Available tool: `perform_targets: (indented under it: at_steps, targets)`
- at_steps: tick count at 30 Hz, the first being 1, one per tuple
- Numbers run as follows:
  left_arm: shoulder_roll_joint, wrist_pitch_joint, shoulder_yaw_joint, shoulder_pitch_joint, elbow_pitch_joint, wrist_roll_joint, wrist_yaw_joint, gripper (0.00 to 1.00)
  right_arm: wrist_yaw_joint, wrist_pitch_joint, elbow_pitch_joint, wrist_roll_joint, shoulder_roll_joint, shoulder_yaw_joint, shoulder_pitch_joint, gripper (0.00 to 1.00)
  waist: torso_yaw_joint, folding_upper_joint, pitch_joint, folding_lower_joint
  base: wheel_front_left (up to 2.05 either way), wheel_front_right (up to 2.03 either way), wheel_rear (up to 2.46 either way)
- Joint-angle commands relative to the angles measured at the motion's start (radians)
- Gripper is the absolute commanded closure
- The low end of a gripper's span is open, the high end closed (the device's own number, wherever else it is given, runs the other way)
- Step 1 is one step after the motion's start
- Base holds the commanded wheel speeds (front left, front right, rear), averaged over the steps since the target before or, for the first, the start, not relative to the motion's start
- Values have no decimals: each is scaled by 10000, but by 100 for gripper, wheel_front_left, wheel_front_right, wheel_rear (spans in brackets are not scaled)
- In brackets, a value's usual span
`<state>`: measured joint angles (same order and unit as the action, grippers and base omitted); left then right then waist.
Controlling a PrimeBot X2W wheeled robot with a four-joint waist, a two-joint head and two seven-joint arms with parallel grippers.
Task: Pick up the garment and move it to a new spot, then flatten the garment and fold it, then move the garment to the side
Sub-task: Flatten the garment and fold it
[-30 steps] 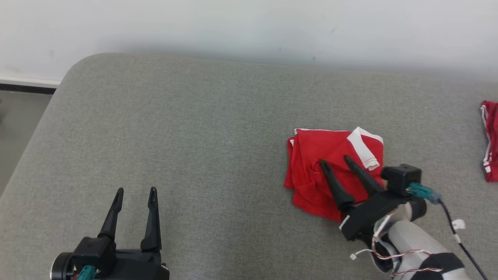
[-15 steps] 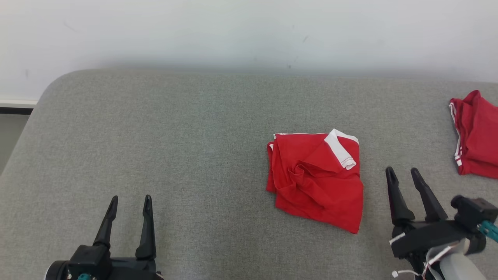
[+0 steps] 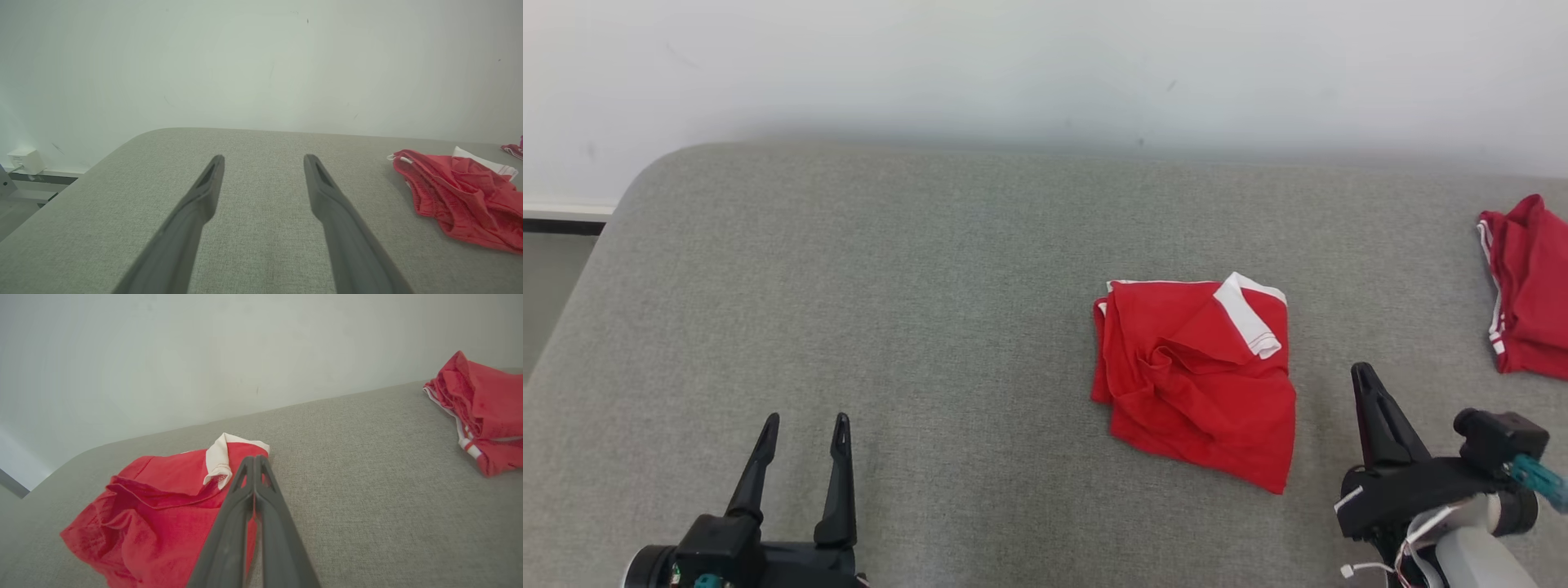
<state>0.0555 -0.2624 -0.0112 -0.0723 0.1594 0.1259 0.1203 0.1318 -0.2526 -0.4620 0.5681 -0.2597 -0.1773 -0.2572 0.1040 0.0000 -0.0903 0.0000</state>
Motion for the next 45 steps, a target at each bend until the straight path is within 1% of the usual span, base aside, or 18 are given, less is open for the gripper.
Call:
perform_targets:
  at_steps: [1,13,19,31,38,45]
  targets:
    - [15,-32,-24,-138,20,12,11,0,-28,81,-371,-96,-54,-106,-309,100,137,0,-76,0,0,0,0]
    - [-21,-32,-214,-524,89,95,54,0,-28,137,-3641,-289,58,-883,-2279,100,784,0,-572,0,0,0,0]
    - [-34,-32,-173,-618,93,96,62,0,-28,0,-4676,-170,246,-1200,-2999,100,996,0,-750,0,0,0,0]
    - [-48,-32,-278,-758,112,186,19,0,-28,-121,-5330,-61,511,-1692,-4042,100,1424,0,-893,0,0,0,0]
    - [-56,-32,-357,-841,104,266,-48,0,-28,-128,-5462,-129,855,-1993,-4664,100,1821,0,-1055,0,0,0,0]
    - [-56,-32,-539,-918,120,453,-142,0,-28,-115,-5528,-178,1308,-2270,-4817,100,2212,0,-1176,0,0,0,0]
